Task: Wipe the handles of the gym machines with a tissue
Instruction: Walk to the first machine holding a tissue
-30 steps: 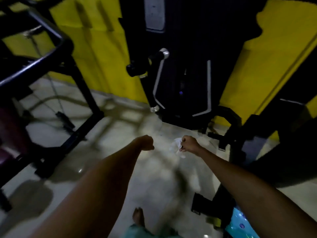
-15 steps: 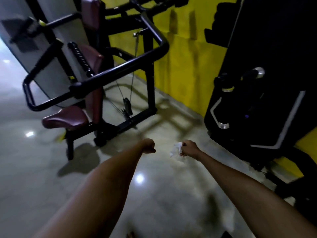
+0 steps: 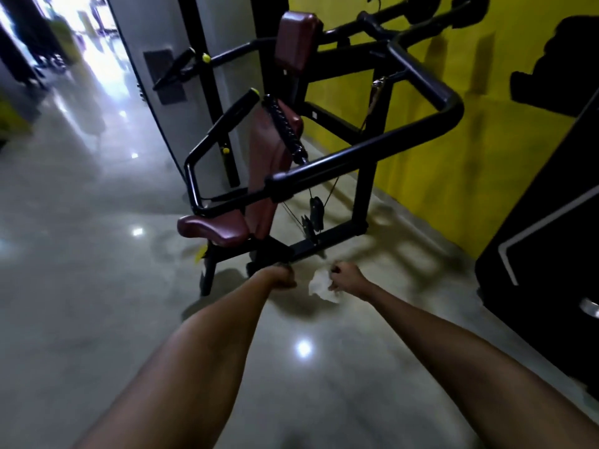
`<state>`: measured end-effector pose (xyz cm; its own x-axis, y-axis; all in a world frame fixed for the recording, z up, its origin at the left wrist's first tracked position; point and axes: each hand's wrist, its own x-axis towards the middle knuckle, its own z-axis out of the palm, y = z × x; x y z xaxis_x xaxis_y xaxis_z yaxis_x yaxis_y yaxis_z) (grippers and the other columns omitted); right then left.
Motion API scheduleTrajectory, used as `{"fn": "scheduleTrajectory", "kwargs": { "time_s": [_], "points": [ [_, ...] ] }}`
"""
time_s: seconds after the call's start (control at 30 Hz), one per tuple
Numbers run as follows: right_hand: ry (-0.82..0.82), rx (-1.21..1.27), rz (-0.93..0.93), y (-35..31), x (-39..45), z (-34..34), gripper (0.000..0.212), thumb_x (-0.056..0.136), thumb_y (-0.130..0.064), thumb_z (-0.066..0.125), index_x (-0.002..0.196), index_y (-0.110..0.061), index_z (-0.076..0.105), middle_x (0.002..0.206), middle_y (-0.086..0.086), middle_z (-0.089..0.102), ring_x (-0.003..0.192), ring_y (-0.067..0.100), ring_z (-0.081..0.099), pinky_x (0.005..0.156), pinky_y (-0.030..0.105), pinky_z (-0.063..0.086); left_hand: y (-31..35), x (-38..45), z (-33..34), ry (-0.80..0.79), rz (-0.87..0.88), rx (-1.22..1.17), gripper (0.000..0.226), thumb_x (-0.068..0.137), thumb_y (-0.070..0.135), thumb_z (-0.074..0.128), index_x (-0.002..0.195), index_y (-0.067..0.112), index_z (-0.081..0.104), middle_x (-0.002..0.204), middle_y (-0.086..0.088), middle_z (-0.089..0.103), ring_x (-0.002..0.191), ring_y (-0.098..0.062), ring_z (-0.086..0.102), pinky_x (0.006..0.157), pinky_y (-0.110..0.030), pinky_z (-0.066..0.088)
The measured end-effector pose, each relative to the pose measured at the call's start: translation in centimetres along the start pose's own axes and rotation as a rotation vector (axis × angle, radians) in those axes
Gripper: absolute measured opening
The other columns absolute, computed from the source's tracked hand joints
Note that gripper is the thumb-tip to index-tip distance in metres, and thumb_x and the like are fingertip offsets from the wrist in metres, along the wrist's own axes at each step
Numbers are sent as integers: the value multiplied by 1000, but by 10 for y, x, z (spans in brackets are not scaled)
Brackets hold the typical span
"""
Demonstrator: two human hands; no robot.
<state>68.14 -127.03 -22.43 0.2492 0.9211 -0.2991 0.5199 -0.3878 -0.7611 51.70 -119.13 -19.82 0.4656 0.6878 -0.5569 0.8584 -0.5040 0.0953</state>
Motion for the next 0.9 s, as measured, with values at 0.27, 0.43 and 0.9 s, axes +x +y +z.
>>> {"fn": "scheduleTrajectory", "kwargs": {
  "time_s": [0.27,0.43,0.9],
  "points": [
    [-41,69,-34,-49,24,25,17,82,6,56,98,0,57,94,19,57,88,34,62,76,40,57,-45,-6,0,128,-36,-124,45,98,20,44,140,3,39,146,-17,36,132,-26,36,98,-24,30],
    [-66,168,-54,-65,24,12,10,92,4,45,98,1,52,72,13,53,60,21,57,50,20,49,-34,-22,-7,143,-32,-165,31,94,15,46,118,-2,57,125,-20,56,114,-31,52,87,-30,41],
    [237,333,-414,-123,1,-83,21,92,-4,50,71,-9,51,68,8,55,60,16,59,50,16,48,24,-59,-83,550,306,-406,23,94,18,55,110,4,66,108,-10,68,98,-21,63,86,-32,49]
  ]
}}
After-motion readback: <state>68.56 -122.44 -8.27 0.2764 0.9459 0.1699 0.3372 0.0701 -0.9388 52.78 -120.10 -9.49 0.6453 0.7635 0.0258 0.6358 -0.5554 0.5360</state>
